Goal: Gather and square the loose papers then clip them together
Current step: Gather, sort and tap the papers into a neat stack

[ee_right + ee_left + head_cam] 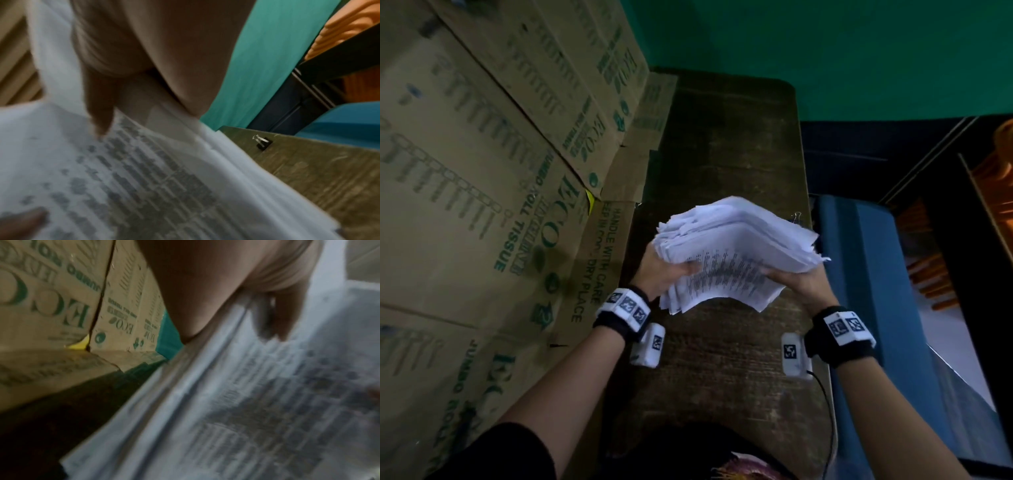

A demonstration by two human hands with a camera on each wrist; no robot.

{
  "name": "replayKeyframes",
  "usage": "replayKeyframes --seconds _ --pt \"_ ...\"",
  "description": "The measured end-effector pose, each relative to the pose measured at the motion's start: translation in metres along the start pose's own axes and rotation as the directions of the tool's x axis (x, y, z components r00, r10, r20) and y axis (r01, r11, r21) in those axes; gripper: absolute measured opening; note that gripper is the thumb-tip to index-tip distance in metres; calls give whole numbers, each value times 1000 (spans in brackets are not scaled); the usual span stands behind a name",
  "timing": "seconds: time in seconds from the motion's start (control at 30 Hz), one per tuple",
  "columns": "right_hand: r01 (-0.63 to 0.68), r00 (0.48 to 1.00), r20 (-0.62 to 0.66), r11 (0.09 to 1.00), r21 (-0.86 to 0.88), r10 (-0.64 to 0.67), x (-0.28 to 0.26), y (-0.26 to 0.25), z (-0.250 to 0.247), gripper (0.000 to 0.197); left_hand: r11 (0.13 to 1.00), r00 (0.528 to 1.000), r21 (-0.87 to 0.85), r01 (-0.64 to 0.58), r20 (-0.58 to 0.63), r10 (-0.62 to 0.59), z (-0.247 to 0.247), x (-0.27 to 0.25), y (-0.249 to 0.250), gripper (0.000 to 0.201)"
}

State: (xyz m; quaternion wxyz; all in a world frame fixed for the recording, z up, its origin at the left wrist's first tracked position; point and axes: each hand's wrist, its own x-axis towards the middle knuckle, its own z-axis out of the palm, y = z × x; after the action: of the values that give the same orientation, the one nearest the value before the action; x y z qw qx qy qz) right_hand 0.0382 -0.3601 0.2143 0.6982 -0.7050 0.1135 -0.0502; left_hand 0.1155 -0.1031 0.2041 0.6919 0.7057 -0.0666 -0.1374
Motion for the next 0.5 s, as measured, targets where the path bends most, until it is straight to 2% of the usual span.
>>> replayKeyframes --seconds 0.07,0.17,0.2,0.27,0.3,0.37,0.43,0.5 --pt "14 997 -70 1000 -16 -15 4 -7 11 42 999 993 9 -47 -111 48 15 -1 7 41" --pt "63 994 -88 996 66 -58 0 -24 8 38 994 983 -13 -105 -154 102 10 -3 11 41" --pt "70 996 -61 995 67 -66 -3 -28 2 42 993 981 -4 -119 -152 117 4 -3 9 41" --pt "97 995 -11 995 10 -97 -11 -39 -9 68 991 985 13 -131 -112 132 -6 -6 4 42" --pt "122 993 5 992 -38 -122 -13 -46 -13 80 990 986 25 -138 -89 139 -9 -7 1 47" --pt "193 981 29 968 -161 -191 -18 -66 -14 92 994 993 11 -107 -57 107 -9 -8 -3 53" --pt "312 945 32 871 -379 -324 -23 -90 -4 90 996 995 11 -87 -45 87 -6 -7 -7 57" --pt "424 865 69 650 -630 -498 -25 -105 19 83 998 998 23 -64 -22 64 -5 -4 -8 58"
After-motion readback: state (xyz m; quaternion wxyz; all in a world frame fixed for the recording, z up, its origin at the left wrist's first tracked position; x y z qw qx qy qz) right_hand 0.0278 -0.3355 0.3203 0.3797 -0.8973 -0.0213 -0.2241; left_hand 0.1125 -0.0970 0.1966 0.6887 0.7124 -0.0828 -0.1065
